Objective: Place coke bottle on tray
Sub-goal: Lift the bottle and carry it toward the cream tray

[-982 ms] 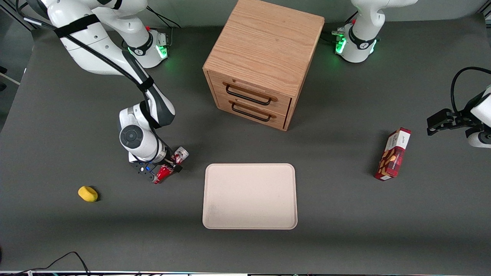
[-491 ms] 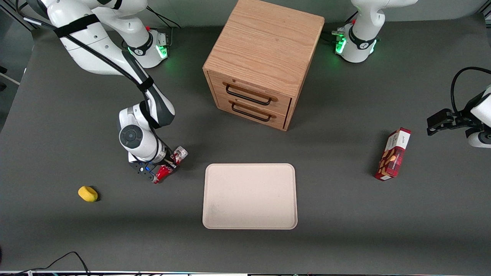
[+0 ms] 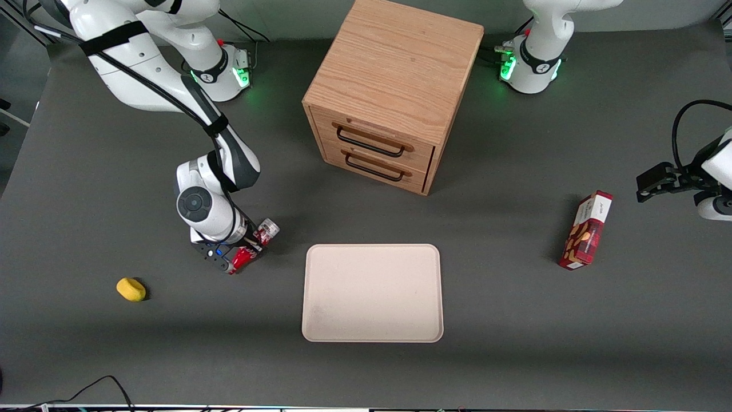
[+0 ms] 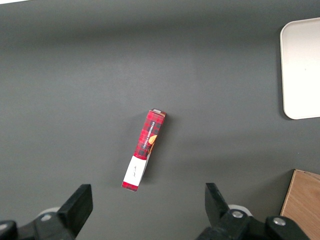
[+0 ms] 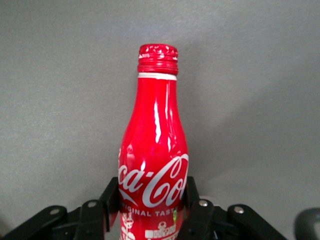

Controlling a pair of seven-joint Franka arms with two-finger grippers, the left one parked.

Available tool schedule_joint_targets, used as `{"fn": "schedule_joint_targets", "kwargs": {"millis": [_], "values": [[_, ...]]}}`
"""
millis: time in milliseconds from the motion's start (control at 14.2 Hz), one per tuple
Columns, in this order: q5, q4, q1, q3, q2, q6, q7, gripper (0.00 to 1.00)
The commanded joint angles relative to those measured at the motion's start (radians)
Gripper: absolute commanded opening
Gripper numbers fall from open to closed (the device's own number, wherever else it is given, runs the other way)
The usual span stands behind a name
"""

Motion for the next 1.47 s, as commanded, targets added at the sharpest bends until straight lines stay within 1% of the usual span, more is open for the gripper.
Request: {"fn": "schedule_joint_targets", "kwargs": {"millis": [0, 211, 351, 421, 491, 702, 842, 1053, 1193, 1333, 1404], "values": [[-0.019, 0.026, -0.010, 0.012, -0.144, -0.190, 0.001, 0.00], [0.009, 0.104, -0.013, 0.021, -0.245, -0.419, -0.048, 0.00], [0.061, 0.191, -0.022, 0.019, -0.297, -0.590, -0.141, 0.00], [0.081, 0.243, -0.043, 0.019, -0.313, -0.678, -0.187, 0.00], [0.084, 0.303, -0.051, 0.021, -0.325, -0.761, -0.226, 0.00], [0.104, 0.512, -0.059, 0.021, -0.325, -0.973, -0.275, 0.00], [0.115, 0.603, -0.059, 0.019, -0.307, -1.024, -0.277, 0.00], [0.118, 0.632, -0.045, 0.018, -0.262, -1.024, -0.274, 0.00], [0.120, 0.760, -0.037, 0.024, -0.145, -1.022, -0.275, 0.00], [0.115, 0.883, 0.015, 0.032, -0.013, -1.016, -0.301, 0.00], [0.110, 0.928, 0.050, 0.032, 0.059, -1.009, -0.389, 0.00]]}}
